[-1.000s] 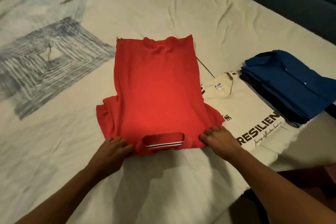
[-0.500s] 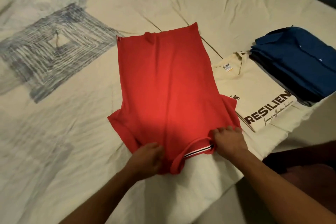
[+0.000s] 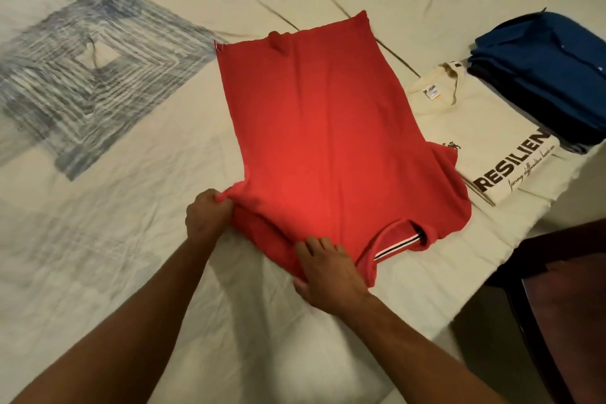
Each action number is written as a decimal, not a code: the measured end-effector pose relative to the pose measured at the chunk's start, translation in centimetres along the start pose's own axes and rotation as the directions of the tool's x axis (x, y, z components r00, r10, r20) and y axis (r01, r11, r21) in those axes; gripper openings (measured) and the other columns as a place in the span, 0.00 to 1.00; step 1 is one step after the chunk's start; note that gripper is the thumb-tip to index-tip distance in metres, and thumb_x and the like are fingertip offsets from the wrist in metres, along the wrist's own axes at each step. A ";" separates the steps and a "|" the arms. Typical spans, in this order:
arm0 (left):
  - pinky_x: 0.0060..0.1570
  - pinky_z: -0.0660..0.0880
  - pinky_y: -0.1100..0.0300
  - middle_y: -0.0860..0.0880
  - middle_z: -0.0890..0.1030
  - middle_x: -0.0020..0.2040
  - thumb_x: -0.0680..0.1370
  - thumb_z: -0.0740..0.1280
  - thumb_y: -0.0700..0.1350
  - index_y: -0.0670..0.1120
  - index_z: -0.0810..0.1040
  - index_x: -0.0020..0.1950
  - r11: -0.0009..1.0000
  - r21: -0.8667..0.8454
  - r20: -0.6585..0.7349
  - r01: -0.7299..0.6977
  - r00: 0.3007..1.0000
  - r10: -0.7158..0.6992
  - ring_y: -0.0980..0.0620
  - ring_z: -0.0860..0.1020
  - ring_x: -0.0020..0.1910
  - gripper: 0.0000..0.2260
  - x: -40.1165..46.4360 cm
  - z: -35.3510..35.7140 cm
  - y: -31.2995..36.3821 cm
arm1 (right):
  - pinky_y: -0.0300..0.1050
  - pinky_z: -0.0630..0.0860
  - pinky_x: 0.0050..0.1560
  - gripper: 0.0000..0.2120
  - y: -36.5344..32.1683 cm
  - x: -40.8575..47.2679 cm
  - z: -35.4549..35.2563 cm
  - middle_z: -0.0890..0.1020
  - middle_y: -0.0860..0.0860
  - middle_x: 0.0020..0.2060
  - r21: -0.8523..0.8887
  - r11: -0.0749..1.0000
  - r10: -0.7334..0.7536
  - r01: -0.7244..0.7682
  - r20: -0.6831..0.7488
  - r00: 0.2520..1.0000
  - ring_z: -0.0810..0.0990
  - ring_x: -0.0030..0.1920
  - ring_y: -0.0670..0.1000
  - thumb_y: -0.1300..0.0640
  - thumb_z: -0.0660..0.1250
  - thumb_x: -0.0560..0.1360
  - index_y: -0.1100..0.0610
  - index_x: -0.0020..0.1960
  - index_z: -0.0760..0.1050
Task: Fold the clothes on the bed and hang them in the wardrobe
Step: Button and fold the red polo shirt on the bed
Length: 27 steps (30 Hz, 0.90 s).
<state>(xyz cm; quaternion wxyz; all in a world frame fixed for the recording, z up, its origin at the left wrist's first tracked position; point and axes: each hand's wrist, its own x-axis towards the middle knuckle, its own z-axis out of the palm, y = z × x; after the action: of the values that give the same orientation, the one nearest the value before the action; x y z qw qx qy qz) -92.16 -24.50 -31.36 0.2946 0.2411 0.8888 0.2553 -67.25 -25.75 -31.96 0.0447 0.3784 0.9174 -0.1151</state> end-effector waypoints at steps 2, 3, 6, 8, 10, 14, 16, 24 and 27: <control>0.49 0.78 0.50 0.42 0.82 0.47 0.68 0.62 0.50 0.42 0.81 0.49 0.862 -0.451 -0.055 0.230 0.957 -0.284 0.41 0.80 0.47 0.16 -0.8 -1.5 -0.7 | 0.51 0.73 0.37 0.22 -0.9 -0.5 0.4 0.76 0.51 0.45 -0.024 0.995 0.099 -0.097 0.066 0.993 0.76 0.44 0.56 0.38 0.66 0.63 0.51 0.51 0.72; 0.45 0.78 0.52 0.44 0.80 0.46 0.71 0.63 0.44 0.43 0.80 0.49 0.699 -0.651 -0.004 0.296 0.919 -0.394 0.43 0.78 0.45 0.11 -1.5 -2.2 -0.9 | 0.52 0.73 0.37 0.23 -1.4 -0.5 0.4 0.76 0.51 0.45 -0.033 0.991 0.135 -0.133 0.082 0.987 0.76 0.43 0.56 0.38 0.68 0.62 0.52 0.50 0.72; 0.34 0.73 0.58 0.48 0.75 0.39 0.72 0.61 0.35 0.48 0.75 0.38 0.378 -0.893 0.058 0.246 0.894 -0.444 0.49 0.74 0.38 0.09 -4.0 -3.6 1.2 | 0.52 0.73 0.36 0.23 -2.3 0.0 0.4 0.77 0.51 0.45 -0.038 0.970 0.242 -0.240 0.086 0.966 0.76 0.43 0.57 0.38 0.70 0.61 0.51 0.49 0.73; 0.33 0.72 0.60 0.50 0.76 0.33 0.71 0.61 0.34 0.48 0.76 0.33 0.332 -0.936 0.014 0.121 0.952 -0.307 0.51 0.73 0.35 0.11 -5.0 -3.4 4.5 | 0.53 0.74 0.39 0.21 -2.6 0.5 0.3 0.78 0.52 0.46 0.001 0.955 0.295 -0.296 0.081 0.952 0.78 0.45 0.58 0.41 0.70 0.65 0.52 0.52 0.75; 0.31 0.69 0.61 0.54 0.75 0.28 0.69 0.62 0.33 0.48 0.76 0.30 0.410 -0.912 -0.012 0.019 0.997 -0.074 0.52 0.72 0.31 0.12 -5.6 -1.6 8.7 | 0.54 0.75 0.45 0.17 -2.4 0.9 -0.2 0.80 0.53 0.51 0.158 0.903 0.400 -0.399 0.031 0.916 0.79 0.51 0.61 0.46 0.64 0.73 0.53 0.58 0.75; 0.41 0.73 0.66 0.53 0.81 0.38 0.74 0.67 0.36 0.51 0.78 0.49 0.689 -0.711 0.383 -0.141 0.743 0.548 0.58 0.78 0.38 0.10 -8.6 4.0 16.0 | 0.53 0.71 0.47 0.16 -1.0 0.7 -1.6 0.82 0.65 0.51 0.622 0.496 0.734 -0.605 0.072 0.675 0.80 0.53 0.66 0.52 0.61 0.82 0.63 0.59 0.77; 0.55 0.74 0.59 0.49 0.80 0.47 0.71 0.69 0.46 0.51 0.78 0.56 0.767 -0.602 0.577 -0.222 0.542 0.610 0.55 0.78 0.49 0.14 -9.9 6.7 16.3 | 0.51 0.70 0.51 0.19 -0.2 0.2 -2.3 0.81 0.67 0.54 0.759 0.206 0.815 -0.617 0.216 0.538 0.78 0.57 0.67 0.50 0.61 0.83 0.67 0.57 0.77; 0.52 0.77 0.60 0.58 0.81 0.41 0.72 0.64 0.50 0.51 0.82 0.50 0.878 -0.314 0.421 -0.362 0.776 0.470 0.61 0.80 0.43 0.10 -7.4 7.4 5.9 | 0.49 0.71 0.57 0.27 1.6 0.1 -1.7 0.80 0.59 0.56 0.779 -0.125 0.763 -0.614 0.471 0.443 0.77 0.56 0.59 0.39 0.56 0.82 0.63 0.59 0.77; 0.52 0.75 0.59 0.58 0.81 0.42 0.75 0.63 0.49 0.51 0.82 0.50 0.907 -0.166 0.318 -0.387 0.850 0.421 0.54 0.80 0.46 0.09 -4.8 7.0 4.3 | 0.50 0.71 0.60 0.23 2.2 0.2 -1.0 0.79 0.57 0.55 0.790 -0.169 0.764 -0.590 0.483 0.427 0.75 0.55 0.58 0.42 0.58 0.82 0.62 0.58 0.76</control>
<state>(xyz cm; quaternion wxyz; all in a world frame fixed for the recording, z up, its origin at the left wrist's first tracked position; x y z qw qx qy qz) -83.06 -21.86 -31.78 0.3974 0.4493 0.7388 0.3073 -65.83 -23.90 -31.35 -0.1919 0.7614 0.3264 -0.5263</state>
